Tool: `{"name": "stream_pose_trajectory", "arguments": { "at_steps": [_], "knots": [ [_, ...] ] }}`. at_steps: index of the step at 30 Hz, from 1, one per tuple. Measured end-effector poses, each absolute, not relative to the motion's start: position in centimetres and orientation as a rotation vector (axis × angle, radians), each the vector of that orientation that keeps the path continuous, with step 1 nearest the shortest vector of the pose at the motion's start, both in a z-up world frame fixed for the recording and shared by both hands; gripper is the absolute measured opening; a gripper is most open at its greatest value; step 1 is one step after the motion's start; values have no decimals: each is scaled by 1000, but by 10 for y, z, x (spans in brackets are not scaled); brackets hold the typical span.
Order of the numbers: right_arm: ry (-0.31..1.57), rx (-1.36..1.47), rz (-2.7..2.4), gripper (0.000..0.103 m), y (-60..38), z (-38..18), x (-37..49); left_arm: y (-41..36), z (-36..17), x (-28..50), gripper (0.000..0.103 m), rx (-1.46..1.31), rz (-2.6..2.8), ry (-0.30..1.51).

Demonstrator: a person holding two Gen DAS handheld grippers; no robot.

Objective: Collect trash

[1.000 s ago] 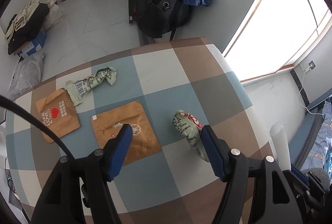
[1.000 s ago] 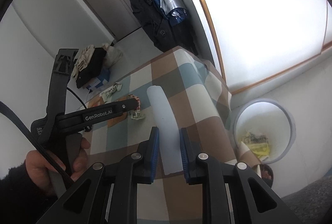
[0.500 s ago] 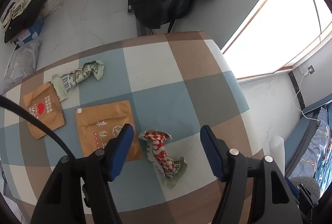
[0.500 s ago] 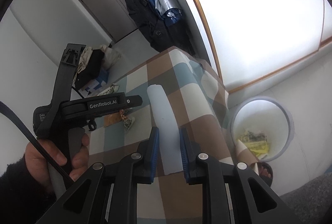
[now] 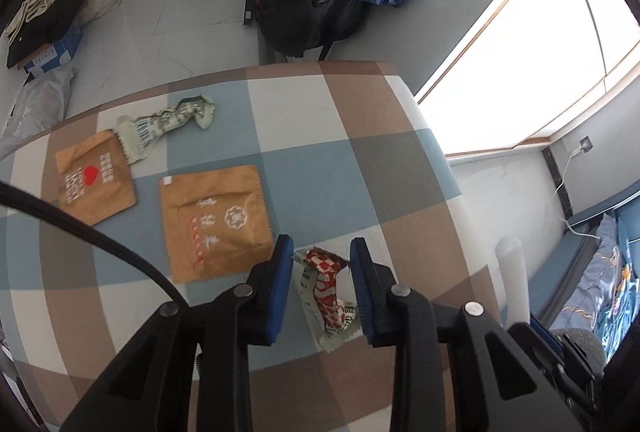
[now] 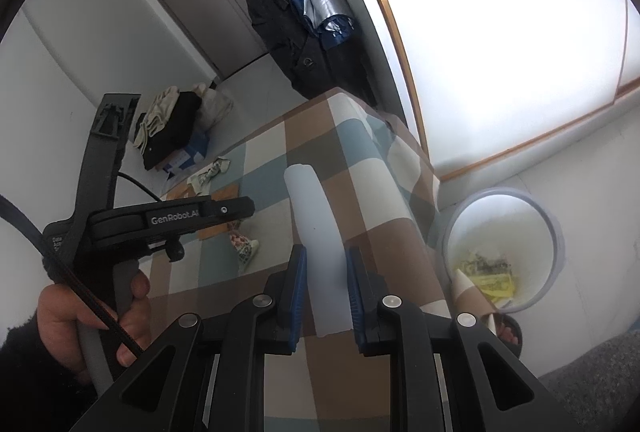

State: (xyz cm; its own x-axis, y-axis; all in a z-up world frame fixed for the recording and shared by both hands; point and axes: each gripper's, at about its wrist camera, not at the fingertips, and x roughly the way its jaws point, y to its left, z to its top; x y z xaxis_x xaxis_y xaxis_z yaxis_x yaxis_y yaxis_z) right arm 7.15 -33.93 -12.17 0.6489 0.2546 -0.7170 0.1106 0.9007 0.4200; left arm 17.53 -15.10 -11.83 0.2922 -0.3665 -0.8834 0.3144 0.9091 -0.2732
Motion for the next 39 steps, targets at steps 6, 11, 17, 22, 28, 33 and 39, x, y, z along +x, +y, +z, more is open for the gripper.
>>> {"name": "stream_pose_trajectory", "arguments": {
  "at_steps": [6, 11, 17, 22, 28, 33, 39],
  "knots": [
    [873, 412, 114, 20, -329, -119, 66, -117, -96, 147, 20, -64, -474, 1111],
    [914, 397, 171, 20, -311, -125, 62, -80, -84, 123, 14, -128, -459, 1048],
    [924, 324, 214, 20, -284, -123, 61, -50, -85, 108, 10, -214, -431, 998],
    [914, 318, 214, 20, -278, -119, 57, -23, -89, 113, 21, -285, -405, 978],
    [911, 352, 184, 20, -285, -119, 54, -23, -104, 141, 76, -375, -369, 1038],
    [904, 349, 182, 20, -287, -118, 52, -51, -123, 168, 76, -269, -343, 1108],
    [908, 356, 184, 21, -287, -121, 56, -84, -132, 179, 76, -77, -323, 1105]
  ]
}}
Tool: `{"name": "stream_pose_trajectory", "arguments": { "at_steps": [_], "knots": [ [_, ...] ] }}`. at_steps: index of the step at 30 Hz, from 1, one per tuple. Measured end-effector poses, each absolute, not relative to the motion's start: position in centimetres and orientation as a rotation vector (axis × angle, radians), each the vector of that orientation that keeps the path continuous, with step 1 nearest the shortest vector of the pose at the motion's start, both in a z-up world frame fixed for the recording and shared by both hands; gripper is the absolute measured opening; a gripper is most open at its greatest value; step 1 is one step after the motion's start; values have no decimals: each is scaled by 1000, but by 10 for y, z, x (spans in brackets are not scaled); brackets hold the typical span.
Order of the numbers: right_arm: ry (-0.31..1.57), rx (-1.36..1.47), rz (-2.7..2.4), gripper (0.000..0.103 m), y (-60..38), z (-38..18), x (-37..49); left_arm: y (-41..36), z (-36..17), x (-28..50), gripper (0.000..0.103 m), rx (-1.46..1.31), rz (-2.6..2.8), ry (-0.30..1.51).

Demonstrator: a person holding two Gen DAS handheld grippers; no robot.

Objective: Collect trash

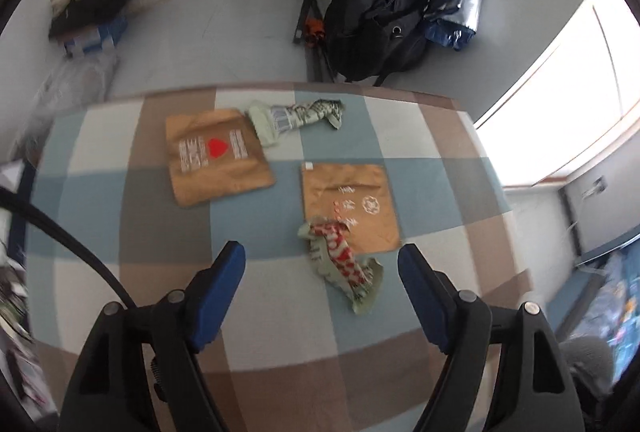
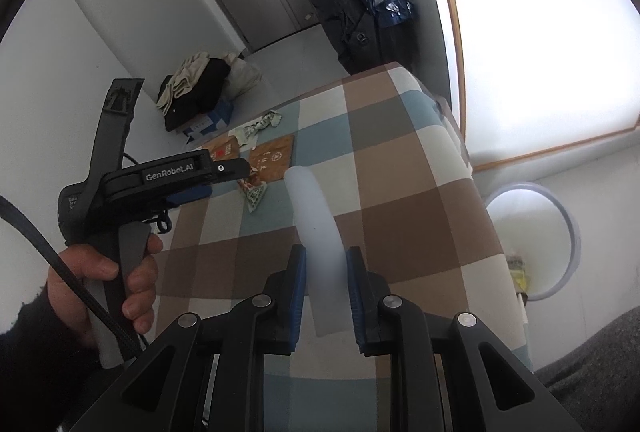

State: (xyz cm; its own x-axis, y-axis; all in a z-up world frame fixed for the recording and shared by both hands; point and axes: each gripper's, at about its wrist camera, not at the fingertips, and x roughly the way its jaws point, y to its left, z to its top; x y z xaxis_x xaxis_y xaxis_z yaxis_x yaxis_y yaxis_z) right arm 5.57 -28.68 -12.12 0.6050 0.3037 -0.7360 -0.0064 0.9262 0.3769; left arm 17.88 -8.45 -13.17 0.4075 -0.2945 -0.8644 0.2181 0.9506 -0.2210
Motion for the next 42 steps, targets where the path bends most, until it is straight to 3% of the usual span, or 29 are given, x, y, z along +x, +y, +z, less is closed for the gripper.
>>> {"name": "stream_pose_trajectory", "arguments": {
  "at_steps": [3, 5, 7, 10, 23, 33, 42],
  "knots": [
    [914, 365, 188, 21, -287, -125, 59, -88, -143, 187, 71, -57, -278, 1151],
    [920, 370, 195, 21, -287, -127, 60, -84, -145, 188, 58, -53, -210, 1134],
    [924, 370, 201, 21, -286, -128, 62, -85, -145, 188, 53, -50, -216, 1118],
    [921, 376, 207, 21, -287, -128, 63, -90, -145, 185, 26, -6, -261, 1118],
    [899, 419, 181, 21, -300, -122, 57, -58, -130, 157, 23, -104, -304, 1112],
    [846, 452, 194, 21, -303, -93, 47, -6, -79, 92, 23, -251, -340, 952],
    [735, 478, 227, 21, -332, -30, 32, -20, -30, 73, 23, -298, -423, 796]
  ]
}}
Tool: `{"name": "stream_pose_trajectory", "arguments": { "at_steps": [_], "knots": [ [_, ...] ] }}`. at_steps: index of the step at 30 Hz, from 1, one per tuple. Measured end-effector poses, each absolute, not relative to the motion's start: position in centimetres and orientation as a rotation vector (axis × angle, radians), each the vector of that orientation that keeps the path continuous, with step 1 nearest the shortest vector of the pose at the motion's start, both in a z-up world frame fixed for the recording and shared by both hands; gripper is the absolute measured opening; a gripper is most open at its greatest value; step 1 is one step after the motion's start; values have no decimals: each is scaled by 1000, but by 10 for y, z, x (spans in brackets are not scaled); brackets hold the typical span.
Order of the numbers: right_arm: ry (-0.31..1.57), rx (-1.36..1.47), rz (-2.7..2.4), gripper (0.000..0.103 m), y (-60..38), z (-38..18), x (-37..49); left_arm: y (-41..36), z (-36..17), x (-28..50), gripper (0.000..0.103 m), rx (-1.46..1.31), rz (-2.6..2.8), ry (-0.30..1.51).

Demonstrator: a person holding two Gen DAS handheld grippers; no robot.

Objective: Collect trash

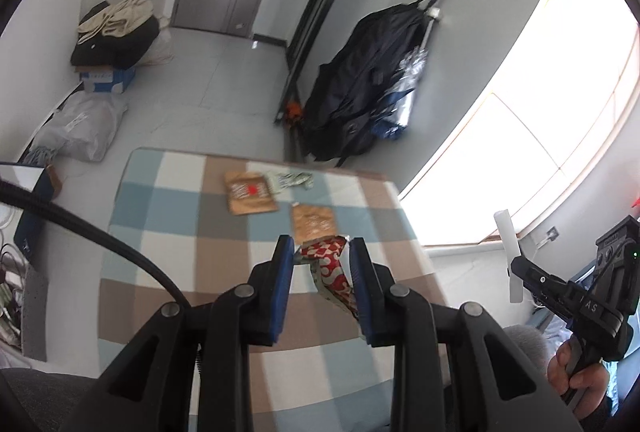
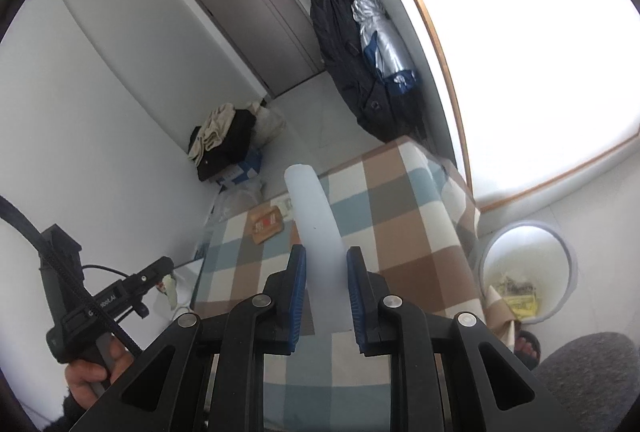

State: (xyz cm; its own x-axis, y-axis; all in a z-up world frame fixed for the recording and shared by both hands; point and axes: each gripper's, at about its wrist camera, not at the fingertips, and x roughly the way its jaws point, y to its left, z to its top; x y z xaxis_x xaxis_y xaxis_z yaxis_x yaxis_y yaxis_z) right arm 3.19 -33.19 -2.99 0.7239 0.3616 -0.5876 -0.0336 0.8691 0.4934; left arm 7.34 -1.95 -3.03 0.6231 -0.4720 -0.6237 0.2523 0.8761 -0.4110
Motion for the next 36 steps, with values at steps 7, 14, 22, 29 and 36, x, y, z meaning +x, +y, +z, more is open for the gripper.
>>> {"name": "stream_pose_trajectory", "arguments": {
  "at_steps": [7, 14, 22, 29, 36],
  "knots": [
    [624, 438, 123, 21, -390, 18, 12, -89, -9, 86, 23, -291, -576, 773],
    [597, 402, -6, 22, -464, 22, 5, -179, -10, 112, 23, -246, -718, 831],
    [755, 366, -59, 22, -531, -55, 23, -277, -45, 144, 23, -162, -822, 974],
    [927, 540, -1, 22, -566, -158, 60, -330, -85, 169, 23, -78, -829, 1079],
    [1117, 679, 47, 22, -572, -260, 92, -351, -133, 189, 23, -27, -785, 1205]
  ]
}}
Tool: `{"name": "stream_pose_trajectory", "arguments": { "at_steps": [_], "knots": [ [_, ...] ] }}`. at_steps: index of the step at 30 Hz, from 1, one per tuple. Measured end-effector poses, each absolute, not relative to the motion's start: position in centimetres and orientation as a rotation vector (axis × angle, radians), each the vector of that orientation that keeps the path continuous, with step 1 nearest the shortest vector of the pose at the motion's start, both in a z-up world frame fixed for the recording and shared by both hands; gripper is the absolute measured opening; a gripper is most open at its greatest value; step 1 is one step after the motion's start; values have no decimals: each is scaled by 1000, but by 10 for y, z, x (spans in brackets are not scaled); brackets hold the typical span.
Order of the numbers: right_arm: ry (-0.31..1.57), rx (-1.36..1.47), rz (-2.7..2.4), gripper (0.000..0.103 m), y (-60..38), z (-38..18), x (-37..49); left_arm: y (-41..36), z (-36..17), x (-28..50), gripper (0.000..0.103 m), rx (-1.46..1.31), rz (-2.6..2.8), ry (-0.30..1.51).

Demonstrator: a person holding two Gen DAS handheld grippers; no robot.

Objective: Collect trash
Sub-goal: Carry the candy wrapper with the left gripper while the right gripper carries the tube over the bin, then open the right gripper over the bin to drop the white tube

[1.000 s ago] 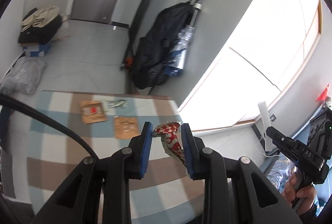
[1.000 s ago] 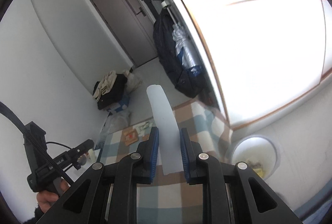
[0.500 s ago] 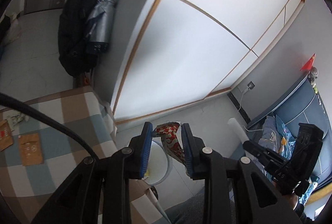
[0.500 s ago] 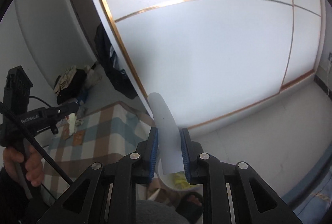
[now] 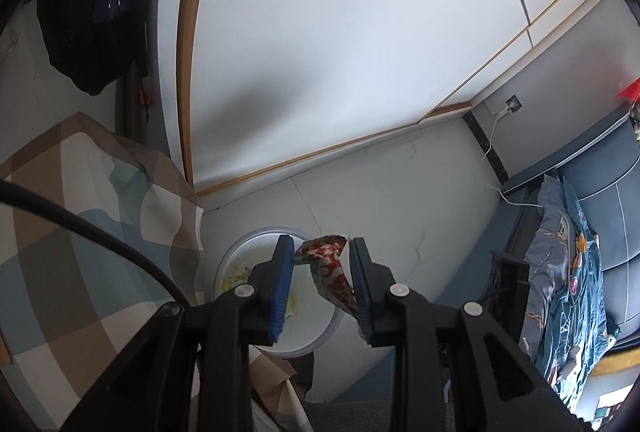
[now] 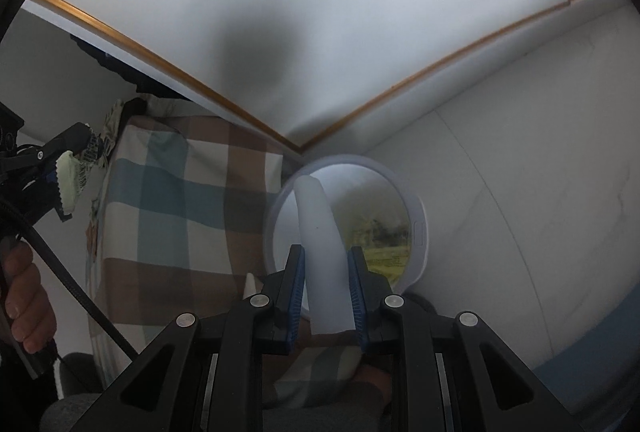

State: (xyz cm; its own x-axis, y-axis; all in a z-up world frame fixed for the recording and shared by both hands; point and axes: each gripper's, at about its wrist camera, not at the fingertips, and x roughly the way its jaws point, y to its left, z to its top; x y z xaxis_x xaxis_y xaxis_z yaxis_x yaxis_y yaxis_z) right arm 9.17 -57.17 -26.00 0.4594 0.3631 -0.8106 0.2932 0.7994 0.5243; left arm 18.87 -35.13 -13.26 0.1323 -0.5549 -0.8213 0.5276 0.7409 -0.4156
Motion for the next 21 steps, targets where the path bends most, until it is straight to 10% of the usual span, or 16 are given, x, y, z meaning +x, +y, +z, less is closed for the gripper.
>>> {"name": "stream_pose_trajectory", "arguments": {
  "at_steps": [21],
  "knots": [
    [1045, 795, -35, 57, -606, -274, 72, -384, -167, 185, 24, 106, -681, 1402]
  ]
}}
